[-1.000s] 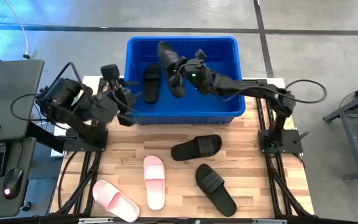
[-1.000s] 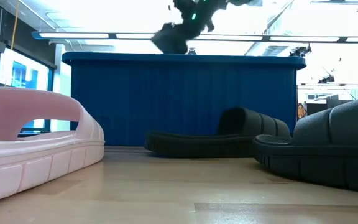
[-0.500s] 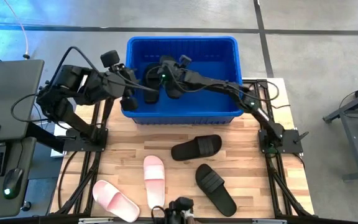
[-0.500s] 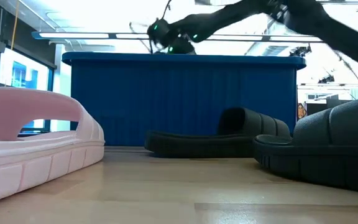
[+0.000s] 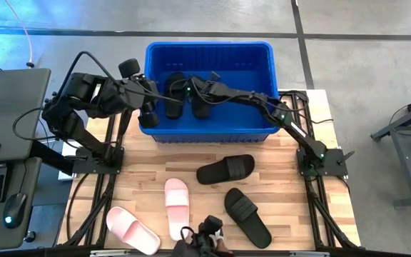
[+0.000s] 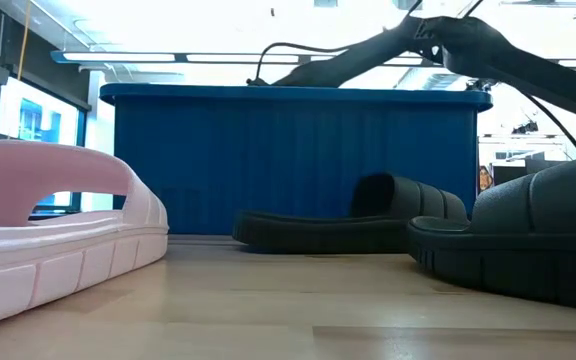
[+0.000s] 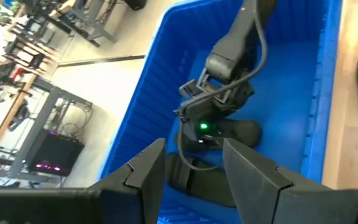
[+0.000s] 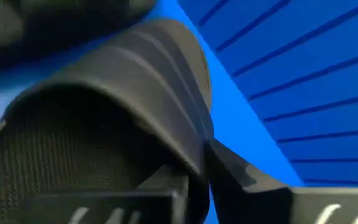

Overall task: Pick and place slides into bin
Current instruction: Put the black slide into the blue bin

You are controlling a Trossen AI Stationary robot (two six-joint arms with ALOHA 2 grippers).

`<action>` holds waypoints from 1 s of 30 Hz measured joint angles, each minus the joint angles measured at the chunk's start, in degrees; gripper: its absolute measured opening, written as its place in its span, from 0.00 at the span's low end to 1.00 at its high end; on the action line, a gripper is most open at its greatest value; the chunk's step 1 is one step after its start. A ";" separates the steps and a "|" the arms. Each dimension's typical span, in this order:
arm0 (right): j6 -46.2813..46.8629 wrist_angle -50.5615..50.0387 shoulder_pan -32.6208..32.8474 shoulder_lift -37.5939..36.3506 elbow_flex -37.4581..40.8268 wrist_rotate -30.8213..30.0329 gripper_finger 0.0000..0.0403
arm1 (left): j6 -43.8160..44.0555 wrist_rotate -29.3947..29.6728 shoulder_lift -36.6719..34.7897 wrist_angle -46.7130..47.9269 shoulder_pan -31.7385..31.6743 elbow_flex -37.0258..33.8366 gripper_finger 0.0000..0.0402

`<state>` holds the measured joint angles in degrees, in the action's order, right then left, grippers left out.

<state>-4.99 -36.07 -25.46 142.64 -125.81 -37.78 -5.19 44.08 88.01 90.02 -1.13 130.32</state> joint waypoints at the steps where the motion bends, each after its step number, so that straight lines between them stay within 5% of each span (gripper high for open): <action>1: 0.06 0.49 -0.23 -0.01 0.01 1.31 0.10 | -0.01 -0.37 0.00 0.01 0.00 0.00 0.37; 8: 0.13 5.10 -1.41 0.08 0.16 9.11 0.33 | -0.02 -1.17 0.00 0.02 0.00 0.00 0.37; 14: 0.98 8.39 -1.95 0.21 0.23 3.02 0.47 | -0.05 -3.24 0.02 0.00 0.00 0.00 0.37; 30: 2.14 2.78 2.48 -1.67 0.23 6.30 0.47 | -0.09 -6.77 0.04 0.00 0.04 0.00 0.37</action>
<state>-2.86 -33.29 -22.98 140.97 -125.58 -31.49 -5.28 37.31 88.05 90.02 -1.08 130.32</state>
